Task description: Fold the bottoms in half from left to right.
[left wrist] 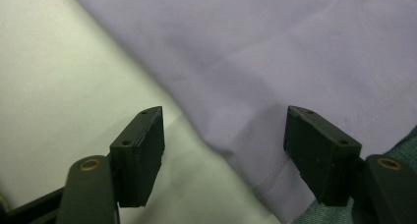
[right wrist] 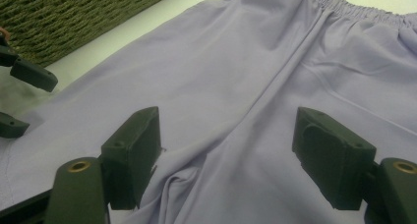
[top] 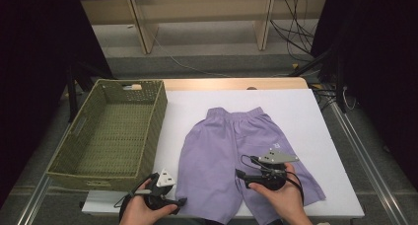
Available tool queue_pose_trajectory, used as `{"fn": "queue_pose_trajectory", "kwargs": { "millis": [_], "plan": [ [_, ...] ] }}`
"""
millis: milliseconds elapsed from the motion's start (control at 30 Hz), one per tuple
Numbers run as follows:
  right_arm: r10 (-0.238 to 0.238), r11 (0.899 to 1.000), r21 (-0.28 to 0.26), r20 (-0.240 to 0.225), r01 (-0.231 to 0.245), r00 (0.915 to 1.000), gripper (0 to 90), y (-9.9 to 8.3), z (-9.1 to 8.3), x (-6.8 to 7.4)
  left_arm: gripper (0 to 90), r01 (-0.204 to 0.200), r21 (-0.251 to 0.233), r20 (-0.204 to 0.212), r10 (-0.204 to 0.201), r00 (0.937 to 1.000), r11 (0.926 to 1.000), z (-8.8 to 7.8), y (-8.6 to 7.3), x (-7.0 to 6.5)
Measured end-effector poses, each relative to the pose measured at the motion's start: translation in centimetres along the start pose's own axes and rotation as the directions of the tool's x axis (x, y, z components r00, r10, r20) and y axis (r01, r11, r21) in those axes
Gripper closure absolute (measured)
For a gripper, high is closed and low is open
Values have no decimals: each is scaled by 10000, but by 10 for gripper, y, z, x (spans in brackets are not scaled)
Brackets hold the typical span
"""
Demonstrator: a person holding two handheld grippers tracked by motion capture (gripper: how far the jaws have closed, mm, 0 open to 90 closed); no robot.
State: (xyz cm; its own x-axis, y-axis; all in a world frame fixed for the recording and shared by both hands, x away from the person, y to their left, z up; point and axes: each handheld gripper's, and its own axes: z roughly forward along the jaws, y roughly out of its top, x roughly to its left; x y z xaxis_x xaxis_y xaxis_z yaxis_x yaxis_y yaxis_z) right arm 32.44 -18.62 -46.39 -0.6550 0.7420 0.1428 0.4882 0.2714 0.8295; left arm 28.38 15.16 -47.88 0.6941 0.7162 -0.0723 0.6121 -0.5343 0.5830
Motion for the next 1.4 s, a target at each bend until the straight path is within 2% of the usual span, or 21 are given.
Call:
{"fn": "queue_pose_trajectory", "kwargs": {
  "millis": [100, 200, 333, 467, 533, 700, 733, 767, 967, 1100, 1300, 1400],
  "plan": [
    [-64, 10000, 38, -13, 64, 10000, 275, 0, 2, 1, 335, -62, 253, 38, 62, 10000, 9997, 1, -2, -2],
    [-109, 9999, 67, -22, 109, 9999, 274, 0, 1, 2, 354, -313, 323, -102, 316, 9994, 9990, 1, -2, -5],
    [-52, 10000, 20, 10, 52, 10000, 274, -1, 0, 1, 438, -559, 334, -147, 564, 9983, 9979, 2, 0, -11],
    [-58, 10000, 25, 4, 58, 10000, 275, -1, 0, 1, 470, -367, 293, 29, 367, 9993, 9989, 3, 2, -9],
    [-35, 10000, 5, -3, 35, 10000, 274, -1, 0, 2, 492, -396, 274, 48, 395, 9992, 9988, 3, 2, -9],
    [-77, 10000, -5, -1, 77, 10000, 275, -1, 0, 2, 644, -431, 125, 259, 428, 9988, 9990, 3, 2, -9],
    [-45, 10000, 12, -4, 45, 10000, 275, -1, 0, 2, 717, -611, 107, 73, 610, 9981, 9981, 3, 1, -9],
    [-115, 9999, 79, -36, 116, 9999, 275, -1, 1, 3, 747, -520, 95, 113, 519, 9986, 9986, 3, 1, -8],
    [-86, 10000, 26, -56, 86, 9999, 278, -1, 1, 3, 867, -818, 42, 33, 818, 9966, 9966, 4, 2, -11],
    [-50, 10000, 18, -48, 50, 10000, 279, -1, 1, 3, 898, -857, 57, 40, 857, 9963, 9963, 5, 2, -12],
    [-101, 9999, 65, -73, 101, 9999, 282, -1, 2, 3, 900, -536, -47, 342, 537, 9980, 9986, 3, 1, -8],
    [-121, 9999, 37, -72, 121, 9999, 287, -1, 2, 3, 900, -502, -70, 493, 505, 9975, 9987, -1, 0, -8]
  ]
}}
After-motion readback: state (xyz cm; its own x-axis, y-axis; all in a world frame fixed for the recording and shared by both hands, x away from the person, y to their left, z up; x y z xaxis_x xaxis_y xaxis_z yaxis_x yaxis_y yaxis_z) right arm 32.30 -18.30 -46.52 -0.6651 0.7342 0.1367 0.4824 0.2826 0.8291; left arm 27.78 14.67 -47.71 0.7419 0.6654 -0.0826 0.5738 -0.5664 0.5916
